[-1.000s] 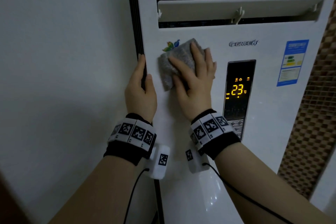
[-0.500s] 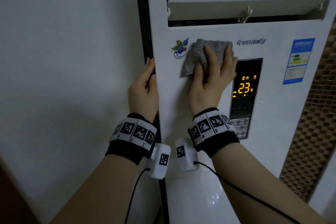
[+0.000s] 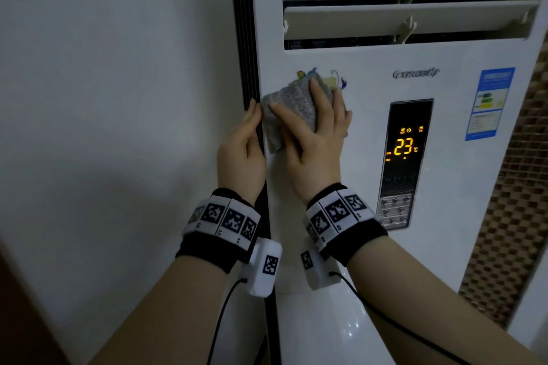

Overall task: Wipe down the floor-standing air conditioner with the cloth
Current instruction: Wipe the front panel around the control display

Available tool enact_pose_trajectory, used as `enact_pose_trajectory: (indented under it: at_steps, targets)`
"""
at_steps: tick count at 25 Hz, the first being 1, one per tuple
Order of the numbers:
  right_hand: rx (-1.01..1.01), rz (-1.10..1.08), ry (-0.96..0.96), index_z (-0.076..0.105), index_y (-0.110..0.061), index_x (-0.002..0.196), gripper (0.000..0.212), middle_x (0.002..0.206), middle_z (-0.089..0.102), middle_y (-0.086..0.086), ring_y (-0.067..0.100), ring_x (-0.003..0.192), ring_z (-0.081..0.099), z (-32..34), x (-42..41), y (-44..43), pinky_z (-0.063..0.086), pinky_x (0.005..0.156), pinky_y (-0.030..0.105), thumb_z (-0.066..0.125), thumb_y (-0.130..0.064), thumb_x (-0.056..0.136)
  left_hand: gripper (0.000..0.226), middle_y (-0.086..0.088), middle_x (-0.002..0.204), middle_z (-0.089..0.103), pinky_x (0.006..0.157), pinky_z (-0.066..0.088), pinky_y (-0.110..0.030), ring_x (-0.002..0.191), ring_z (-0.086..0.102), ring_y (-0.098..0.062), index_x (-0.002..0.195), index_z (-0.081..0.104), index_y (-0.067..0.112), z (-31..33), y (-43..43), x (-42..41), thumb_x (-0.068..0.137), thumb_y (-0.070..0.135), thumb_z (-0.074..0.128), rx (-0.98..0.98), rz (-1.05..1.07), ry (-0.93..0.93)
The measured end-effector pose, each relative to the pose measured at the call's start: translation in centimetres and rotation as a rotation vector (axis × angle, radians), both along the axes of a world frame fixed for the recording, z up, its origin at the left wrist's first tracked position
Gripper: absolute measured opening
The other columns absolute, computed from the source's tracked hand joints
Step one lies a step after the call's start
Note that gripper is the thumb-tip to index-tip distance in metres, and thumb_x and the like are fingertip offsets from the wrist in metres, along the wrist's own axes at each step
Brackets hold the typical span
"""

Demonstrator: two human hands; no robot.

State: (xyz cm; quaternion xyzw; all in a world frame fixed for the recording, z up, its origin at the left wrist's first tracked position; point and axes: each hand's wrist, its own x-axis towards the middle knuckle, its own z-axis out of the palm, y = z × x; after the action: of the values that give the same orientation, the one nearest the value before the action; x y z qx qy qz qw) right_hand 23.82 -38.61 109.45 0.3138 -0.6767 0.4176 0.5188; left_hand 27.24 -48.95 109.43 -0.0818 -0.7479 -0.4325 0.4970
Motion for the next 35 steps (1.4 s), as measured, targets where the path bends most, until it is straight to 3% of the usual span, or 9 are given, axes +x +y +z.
enact_pose_trajectory:
  at_steps: [5, 9, 14, 18, 22, 25, 30, 33, 35]
  targets:
    - [-0.079, -0.014, -0.121, 0.062, -0.027, 0.123, 0.040, 0.150, 0.030, 0.015, 0.043, 0.141, 0.011, 1.4, 0.0, 0.4, 0.002, 0.114, 0.057, 0.056, -0.009, 0.088, 0.046, -0.006, 0.143, 0.045, 0.110, 0.028, -0.014, 0.132, 0.040, -0.010, 0.135, 0.048, 0.005, 0.1, 0.1, 0.2, 0.094, -0.010, 0.036, 0.002, -0.024, 0.014]
    - [0.122, -0.029, 0.014, 0.064, -0.025, 0.120, 0.038, 0.147, 0.034, 0.019, 0.047, 0.139, 0.016, 1.8, 0.2, 0.2, 0.007, 0.112, 0.059, 0.058, -0.011, 0.085, 0.043, -0.006, 0.142, 0.048, 0.111, 0.035, -0.029, 0.132, 0.044, -0.013, 0.137, 0.048, 0.009, 0.7, -0.1, 0.0, 0.097, -0.002, 0.037, 0.013, -0.068, -0.013]
    - [-0.077, -0.033, -0.111, 0.061, -0.028, 0.124, 0.036, 0.150, 0.029, 0.014, 0.042, 0.141, 0.010, 4.8, 0.0, 0.3, -0.001, 0.113, 0.053, 0.052, -0.016, 0.091, 0.046, -0.008, 0.146, 0.042, 0.112, 0.027, -0.016, 0.135, 0.038, -0.012, 0.138, 0.045, 0.007, 1.6, 0.1, 0.0, 0.096, -0.007, 0.033, 0.043, -0.082, -0.006]
    - [0.135, -0.055, 0.011, 0.059, -0.028, 0.125, 0.037, 0.149, 0.033, 0.014, 0.044, 0.140, 0.015, 5.3, -0.2, 0.6, 0.005, 0.113, 0.058, 0.049, -0.025, 0.090, 0.045, -0.006, 0.146, 0.043, 0.114, 0.029, -0.024, 0.136, 0.038, -0.012, 0.140, 0.044, 0.009, 2.7, 0.2, 0.0, 0.097, -0.004, 0.034, 0.043, -0.109, -0.010]
    - [0.002, -0.086, -0.084, 0.058, -0.030, 0.126, 0.037, 0.151, 0.030, 0.011, 0.041, 0.142, 0.011, 6.2, 0.1, 0.6, 0.001, 0.114, 0.056, 0.051, -0.020, 0.091, 0.046, -0.005, 0.148, 0.040, 0.114, 0.026, -0.021, 0.137, 0.035, -0.011, 0.140, 0.043, 0.007, 2.7, 0.6, 0.1, 0.097, -0.005, 0.032, 0.074, -0.117, -0.022]
    - [0.177, -0.098, -0.008, 0.057, -0.030, 0.127, 0.037, 0.151, 0.030, 0.012, 0.042, 0.141, 0.012, 5.8, 0.3, 0.3, 0.003, 0.114, 0.057, 0.052, -0.025, 0.091, 0.045, -0.005, 0.145, 0.044, 0.112, 0.032, -0.028, 0.134, 0.041, -0.013, 0.140, 0.044, 0.010, 2.8, 0.7, 0.2, 0.098, -0.002, 0.035, 0.067, -0.122, -0.030]
    - [-0.054, -0.078, -0.150, 0.055, -0.031, 0.129, 0.038, 0.153, 0.026, 0.009, 0.038, 0.143, 0.007, 6.7, -0.5, 1.5, -0.001, 0.115, 0.053, 0.050, -0.021, 0.092, 0.047, -0.004, 0.149, 0.038, 0.110, 0.024, -0.010, 0.138, 0.033, -0.009, 0.142, 0.041, 0.007, 3.2, 1.0, 0.2, 0.098, -0.005, 0.032, 0.069, -0.103, -0.005]
    - [0.068, -0.044, -0.071, 0.055, -0.030, 0.129, 0.037, 0.152, 0.027, 0.009, 0.039, 0.143, 0.008, 5.9, -0.6, 2.0, -0.001, 0.114, 0.051, 0.051, -0.020, 0.093, 0.045, -0.003, 0.150, 0.037, 0.113, 0.026, -0.016, 0.138, 0.034, -0.010, 0.144, 0.037, 0.011, 3.7, 1.5, -0.1, 0.100, 0.001, 0.035, 0.103, -0.127, -0.010]
    - [0.018, -0.022, -0.081, 0.056, -0.028, 0.128, 0.037, 0.151, 0.028, 0.009, 0.038, 0.143, 0.009, 6.1, -1.3, 3.0, 0.000, 0.115, 0.052, 0.052, -0.019, 0.093, 0.046, -0.003, 0.152, 0.033, 0.110, 0.023, -0.009, 0.139, 0.031, -0.009, 0.145, 0.033, 0.010, 3.8, 1.7, -0.3, 0.100, 0.002, 0.037, 0.093, -0.112, 0.004]
